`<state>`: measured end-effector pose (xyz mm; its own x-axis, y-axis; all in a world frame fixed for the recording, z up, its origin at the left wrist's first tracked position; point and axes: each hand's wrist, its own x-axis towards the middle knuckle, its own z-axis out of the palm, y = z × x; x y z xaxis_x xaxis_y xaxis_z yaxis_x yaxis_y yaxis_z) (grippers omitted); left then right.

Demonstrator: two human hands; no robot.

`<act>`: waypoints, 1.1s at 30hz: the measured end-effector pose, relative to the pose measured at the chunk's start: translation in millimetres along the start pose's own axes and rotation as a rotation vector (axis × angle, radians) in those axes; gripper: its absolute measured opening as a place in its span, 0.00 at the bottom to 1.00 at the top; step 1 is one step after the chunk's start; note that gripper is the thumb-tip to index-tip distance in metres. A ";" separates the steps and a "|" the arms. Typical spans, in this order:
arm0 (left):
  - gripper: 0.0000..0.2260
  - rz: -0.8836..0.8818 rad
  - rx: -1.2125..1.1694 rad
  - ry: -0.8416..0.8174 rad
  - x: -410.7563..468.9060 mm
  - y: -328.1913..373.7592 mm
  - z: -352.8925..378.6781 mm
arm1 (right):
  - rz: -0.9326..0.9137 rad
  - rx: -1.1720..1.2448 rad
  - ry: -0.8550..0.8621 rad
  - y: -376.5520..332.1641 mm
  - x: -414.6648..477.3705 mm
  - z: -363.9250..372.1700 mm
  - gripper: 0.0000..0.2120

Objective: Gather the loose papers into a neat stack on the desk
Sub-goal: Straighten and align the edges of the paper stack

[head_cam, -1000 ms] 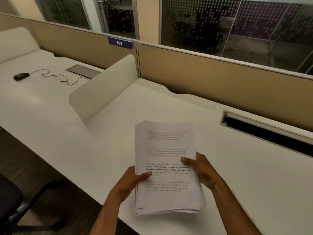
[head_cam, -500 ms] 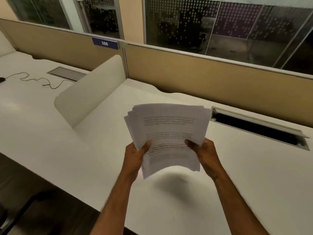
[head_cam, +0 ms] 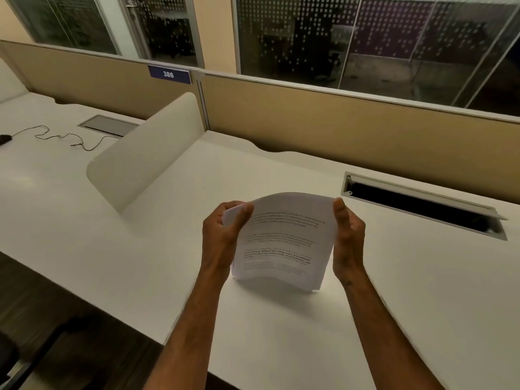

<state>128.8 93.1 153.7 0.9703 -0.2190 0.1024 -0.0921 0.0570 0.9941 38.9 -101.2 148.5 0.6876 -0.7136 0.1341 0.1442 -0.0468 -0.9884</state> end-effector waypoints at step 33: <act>0.05 -0.145 0.006 -0.036 -19.0 -48.1 14.7 | 0.262 0.023 -0.362 45.4 9.4 -30.0 0.13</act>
<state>111.6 80.2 104.4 0.9650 -0.2589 -0.0409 0.0468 0.0164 0.9988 30.5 -131.0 102.8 0.9073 -0.4084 -0.1005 -0.0551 0.1215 -0.9911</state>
